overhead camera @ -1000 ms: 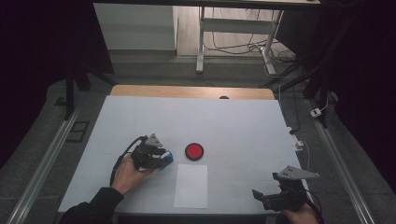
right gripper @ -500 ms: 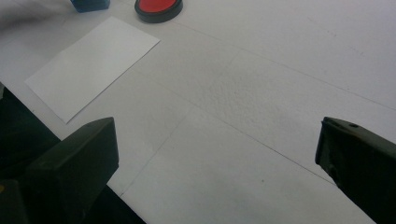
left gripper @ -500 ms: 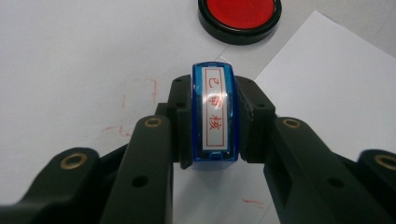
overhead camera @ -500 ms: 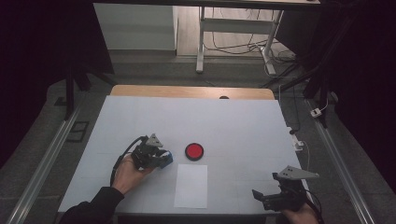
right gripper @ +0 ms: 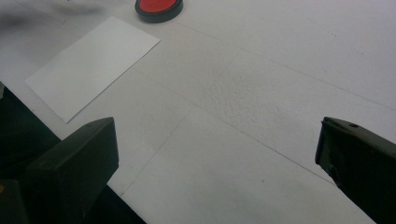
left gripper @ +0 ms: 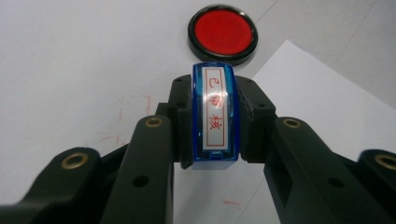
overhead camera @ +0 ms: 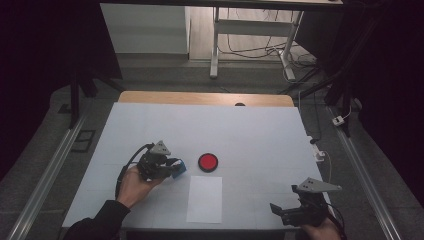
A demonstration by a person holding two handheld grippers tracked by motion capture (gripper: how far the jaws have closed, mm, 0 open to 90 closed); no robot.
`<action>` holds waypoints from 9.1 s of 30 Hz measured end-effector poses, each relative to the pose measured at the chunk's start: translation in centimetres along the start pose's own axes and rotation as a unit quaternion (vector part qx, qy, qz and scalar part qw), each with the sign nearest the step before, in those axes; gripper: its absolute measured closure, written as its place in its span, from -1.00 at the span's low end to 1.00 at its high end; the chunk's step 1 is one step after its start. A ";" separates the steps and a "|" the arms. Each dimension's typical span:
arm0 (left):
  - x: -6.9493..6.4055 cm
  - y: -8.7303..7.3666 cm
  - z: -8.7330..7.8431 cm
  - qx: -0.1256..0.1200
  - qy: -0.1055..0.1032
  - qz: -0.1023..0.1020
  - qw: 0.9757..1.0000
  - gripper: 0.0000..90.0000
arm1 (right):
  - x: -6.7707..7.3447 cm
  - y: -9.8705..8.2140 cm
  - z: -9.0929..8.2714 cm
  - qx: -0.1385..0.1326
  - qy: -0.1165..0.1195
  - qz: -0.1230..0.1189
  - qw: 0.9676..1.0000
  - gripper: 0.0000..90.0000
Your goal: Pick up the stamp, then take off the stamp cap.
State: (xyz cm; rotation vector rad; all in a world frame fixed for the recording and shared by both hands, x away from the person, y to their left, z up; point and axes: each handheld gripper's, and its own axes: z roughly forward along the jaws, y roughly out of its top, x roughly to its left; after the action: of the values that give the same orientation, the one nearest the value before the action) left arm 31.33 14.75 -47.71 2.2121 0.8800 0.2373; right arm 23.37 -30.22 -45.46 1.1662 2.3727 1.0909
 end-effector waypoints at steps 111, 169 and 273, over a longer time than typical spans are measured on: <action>-6.2 2.5 -2.4 -0.067 -0.114 0.090 0.987 0.56 | 3.3 2.7 2.3 -0.029 0.099 -0.083 0.991 -1.00; -5.7 3.0 -3.2 -0.097 -0.181 0.134 0.969 0.56 | 8.6 8.6 11.0 0.002 0.231 -0.149 0.962 -1.00; -4.5 2.4 -3.5 -0.124 -0.145 0.115 0.975 0.56 | 7.3 8.6 9.7 -0.018 0.259 -0.184 0.948 0.54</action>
State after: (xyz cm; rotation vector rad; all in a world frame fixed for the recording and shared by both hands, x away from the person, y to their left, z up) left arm 27.75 12.57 -43.16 2.0441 0.4125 0.1201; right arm 28.73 -16.30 -45.13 0.4142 2.7768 1.4229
